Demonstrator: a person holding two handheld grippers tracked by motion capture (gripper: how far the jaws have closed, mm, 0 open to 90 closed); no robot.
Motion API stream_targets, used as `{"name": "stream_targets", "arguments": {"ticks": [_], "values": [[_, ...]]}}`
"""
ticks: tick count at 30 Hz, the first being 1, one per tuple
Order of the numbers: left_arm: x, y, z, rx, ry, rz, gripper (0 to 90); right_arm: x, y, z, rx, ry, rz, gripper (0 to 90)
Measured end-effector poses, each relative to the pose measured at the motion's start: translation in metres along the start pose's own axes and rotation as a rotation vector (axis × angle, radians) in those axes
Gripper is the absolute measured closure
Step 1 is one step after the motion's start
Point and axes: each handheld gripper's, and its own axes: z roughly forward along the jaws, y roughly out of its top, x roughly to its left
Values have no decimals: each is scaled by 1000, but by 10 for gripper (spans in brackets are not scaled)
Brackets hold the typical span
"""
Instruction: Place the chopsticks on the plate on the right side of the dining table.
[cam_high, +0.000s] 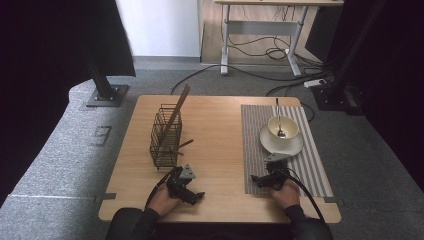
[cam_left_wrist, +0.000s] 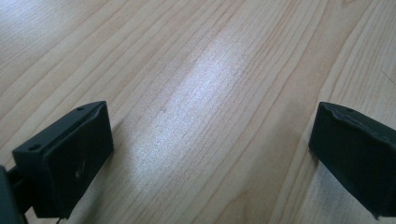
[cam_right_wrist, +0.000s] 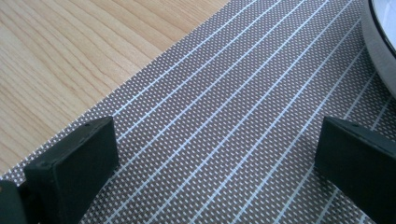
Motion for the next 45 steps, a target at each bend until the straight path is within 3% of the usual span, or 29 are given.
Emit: {"name": "stream_targets", "arguments": {"ticks": [35, 45], "values": [[0, 0, 0, 0, 0, 1, 0, 3, 0, -3, 8, -13, 20, 26], [0, 0, 0, 0, -1, 1, 0, 6, 7, -24, -18, 15, 29, 7]]}}
